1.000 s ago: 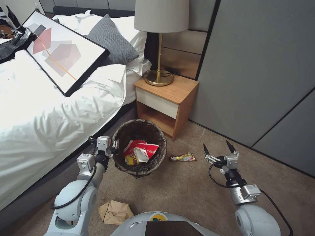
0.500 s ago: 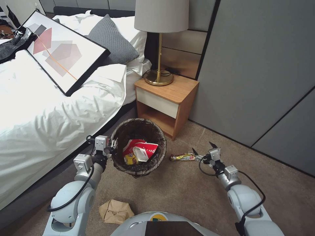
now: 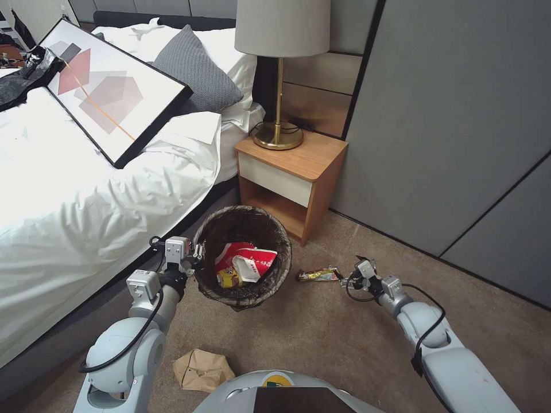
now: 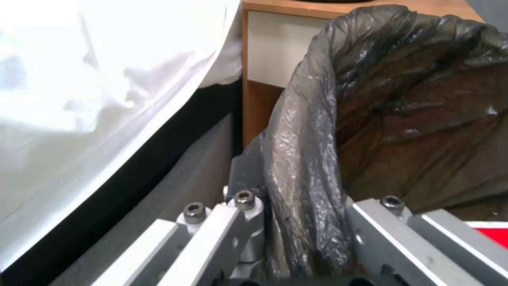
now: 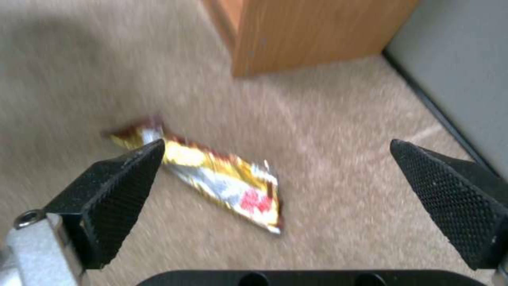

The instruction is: Pick up the trash bin, then pick up the garbage from the floor and place it into the trash bin.

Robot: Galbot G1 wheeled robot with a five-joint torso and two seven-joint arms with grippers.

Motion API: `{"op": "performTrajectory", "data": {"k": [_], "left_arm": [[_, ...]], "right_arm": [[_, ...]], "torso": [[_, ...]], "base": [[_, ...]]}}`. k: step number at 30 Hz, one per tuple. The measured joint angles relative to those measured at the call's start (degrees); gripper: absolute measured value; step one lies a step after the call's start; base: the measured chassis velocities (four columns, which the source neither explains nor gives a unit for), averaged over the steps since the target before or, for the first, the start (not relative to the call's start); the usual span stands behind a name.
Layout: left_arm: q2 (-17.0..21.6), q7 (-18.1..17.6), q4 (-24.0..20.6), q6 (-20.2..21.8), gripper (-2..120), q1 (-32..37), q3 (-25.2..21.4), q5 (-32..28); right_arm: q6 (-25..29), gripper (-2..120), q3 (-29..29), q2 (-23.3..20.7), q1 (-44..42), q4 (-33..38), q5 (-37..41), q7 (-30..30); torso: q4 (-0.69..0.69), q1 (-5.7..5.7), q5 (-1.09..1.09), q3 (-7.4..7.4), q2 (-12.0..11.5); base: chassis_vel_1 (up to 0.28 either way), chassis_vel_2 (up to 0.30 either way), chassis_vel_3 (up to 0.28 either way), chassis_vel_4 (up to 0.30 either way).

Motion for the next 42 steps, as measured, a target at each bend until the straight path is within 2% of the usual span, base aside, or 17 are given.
{"op": "performTrajectory", "data": {"k": [4,13,20,32,42], "left_arm": [[-0.2,-0.3,-0.1,0.2,7,0.0,0.1,-0.1],[-0.4,-0.5,0.1,0.6,7,-0.2,0.1,-0.3],[-0.7,-0.9,0.4,0.7,7,-0.3,0.0,-0.3],[-0.8,-1.1,0.7,0.8,7,-0.6,0.1,-0.1],[-0.8,-1.1,0.9,0.8,7,-0.7,0.1,-0.1]], "right_arm": [[0.8,100,-2.0,-1.7,4.9,-7.0,-2.5,-2.0],[2.4,100,-7.1,-2.9,11.6,-13.5,-4.6,-4.9],[3.7,100,-11.3,0.0,15.8,-18.6,-7.7,-4.8],[4.7,100,-15.6,3.1,18.1,-21.6,-10.7,-4.4],[5.3,100,-16.9,4.5,19.2,-23.5,-11.9,-4.4]], "torso": [[-0.01,0.0,0.01,0.0,0.0],[0.0,0.0,0.0,0.0,0.0],[0.0,0.0,0.0,0.0,0.0],[-0.01,0.0,0.0,0.0,0.0],[-0.01,0.0,-0.02,0.0,0.0]], "base": [[0.0,0.0,0.0,0.0],[0.0,0.0,0.0,0.0],[0.0,0.0,0.0,0.0],[0.0,0.0,0.0,0.0],[0.0,0.0,0.0,0.0]]}}
